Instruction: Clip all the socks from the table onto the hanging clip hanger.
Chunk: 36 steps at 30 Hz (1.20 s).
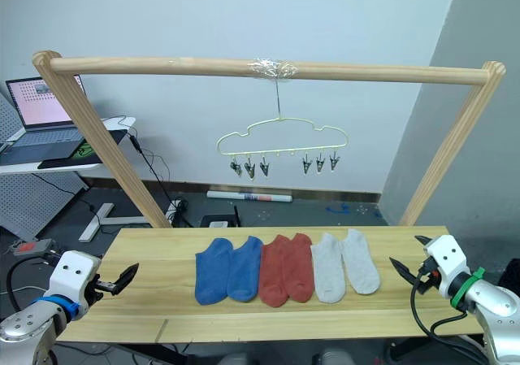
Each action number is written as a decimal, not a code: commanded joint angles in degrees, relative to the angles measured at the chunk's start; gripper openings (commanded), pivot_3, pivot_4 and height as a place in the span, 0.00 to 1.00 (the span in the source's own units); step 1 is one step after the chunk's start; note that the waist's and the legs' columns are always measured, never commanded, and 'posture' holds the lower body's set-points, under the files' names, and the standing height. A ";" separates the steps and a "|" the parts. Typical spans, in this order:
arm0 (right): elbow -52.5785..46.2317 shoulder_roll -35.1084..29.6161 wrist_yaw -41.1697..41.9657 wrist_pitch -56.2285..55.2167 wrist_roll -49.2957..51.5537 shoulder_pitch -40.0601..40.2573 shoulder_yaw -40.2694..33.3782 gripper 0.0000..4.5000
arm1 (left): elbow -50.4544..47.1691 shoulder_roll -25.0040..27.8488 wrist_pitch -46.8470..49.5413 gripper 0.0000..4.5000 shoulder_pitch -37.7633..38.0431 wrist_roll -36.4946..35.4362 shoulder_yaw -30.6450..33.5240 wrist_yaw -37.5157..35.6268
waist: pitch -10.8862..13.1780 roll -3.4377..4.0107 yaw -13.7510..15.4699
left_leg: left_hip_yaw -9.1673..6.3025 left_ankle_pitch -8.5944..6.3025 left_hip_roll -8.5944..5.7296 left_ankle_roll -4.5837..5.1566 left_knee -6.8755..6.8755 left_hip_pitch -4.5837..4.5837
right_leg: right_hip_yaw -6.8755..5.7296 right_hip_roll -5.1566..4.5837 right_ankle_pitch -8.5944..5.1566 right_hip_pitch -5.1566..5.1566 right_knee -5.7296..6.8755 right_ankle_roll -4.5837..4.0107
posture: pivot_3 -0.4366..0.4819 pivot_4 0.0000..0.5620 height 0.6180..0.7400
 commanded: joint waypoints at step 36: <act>-22.84 4.08 -5.32 5.36 2.84 0.81 2.28 1.00 | -15.52 -9.87 2.47 0.99 -7.24 -5.05 -2.98 3.67 | 1.35 0.03 -0.25 | 0.06 0.00 0.00 0.00 0.06 0.01 | 0.13 0.03 0.05 0.00 0.07 0.09 | 0.39 0.13 1.00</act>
